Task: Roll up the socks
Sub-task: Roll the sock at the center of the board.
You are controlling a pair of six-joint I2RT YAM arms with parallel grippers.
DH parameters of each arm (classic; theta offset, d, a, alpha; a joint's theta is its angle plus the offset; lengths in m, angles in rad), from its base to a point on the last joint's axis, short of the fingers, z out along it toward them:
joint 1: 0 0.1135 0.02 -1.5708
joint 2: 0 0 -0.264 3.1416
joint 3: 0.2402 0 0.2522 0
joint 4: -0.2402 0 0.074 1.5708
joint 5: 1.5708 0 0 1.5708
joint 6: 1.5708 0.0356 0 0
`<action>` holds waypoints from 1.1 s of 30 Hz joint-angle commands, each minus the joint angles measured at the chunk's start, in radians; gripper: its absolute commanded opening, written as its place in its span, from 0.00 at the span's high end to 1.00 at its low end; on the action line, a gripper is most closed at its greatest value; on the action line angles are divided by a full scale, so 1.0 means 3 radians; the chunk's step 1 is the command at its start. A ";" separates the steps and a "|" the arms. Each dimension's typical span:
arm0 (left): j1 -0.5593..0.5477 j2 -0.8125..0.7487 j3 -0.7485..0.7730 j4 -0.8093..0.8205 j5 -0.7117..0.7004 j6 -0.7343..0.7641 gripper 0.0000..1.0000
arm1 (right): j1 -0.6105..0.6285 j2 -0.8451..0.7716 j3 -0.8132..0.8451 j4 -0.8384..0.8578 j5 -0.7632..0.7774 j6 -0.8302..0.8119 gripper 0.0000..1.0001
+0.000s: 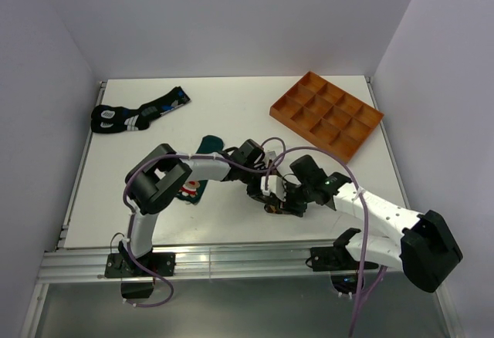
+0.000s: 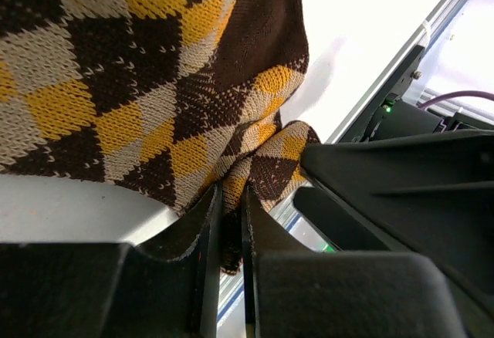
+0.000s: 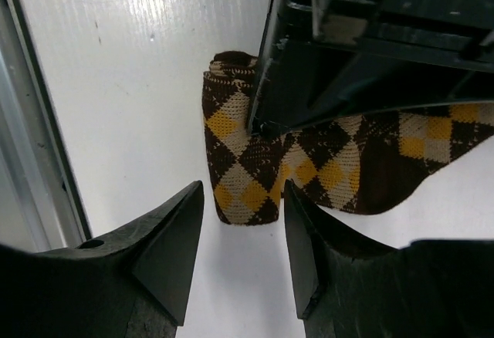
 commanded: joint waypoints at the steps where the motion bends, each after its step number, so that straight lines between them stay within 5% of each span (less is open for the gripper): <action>1: 0.0007 0.0091 0.0062 -0.0182 -0.0102 0.0120 1.00 | 0.0120 0.0076 -0.0067 0.0281 0.0146 0.0025 0.47; 7: 0.0022 0.0091 0.0037 -0.0141 -0.0097 0.0095 1.00 | 0.0217 0.0291 -0.0134 0.0496 0.0295 0.0087 0.48; 12: 0.0032 0.0056 -0.0009 0.0007 -0.0102 0.0003 0.97 | 0.0222 0.0383 -0.0175 0.0619 0.0356 0.0204 0.72; 15: 0.0053 -0.0041 -0.0111 0.0175 -0.0173 -0.0130 0.81 | 0.0197 0.0424 -0.0180 0.0604 0.0341 0.0225 0.86; 22: 0.0048 -0.0399 -0.0504 0.0645 -0.0735 -0.0319 0.61 | -0.0078 0.0592 -0.0027 0.0287 -0.0093 0.0087 0.87; 33: 0.0073 -0.1074 -0.1118 0.1143 -0.1522 -0.0371 0.57 | -0.0759 0.1619 0.0883 -0.0837 -0.0758 -0.0408 0.87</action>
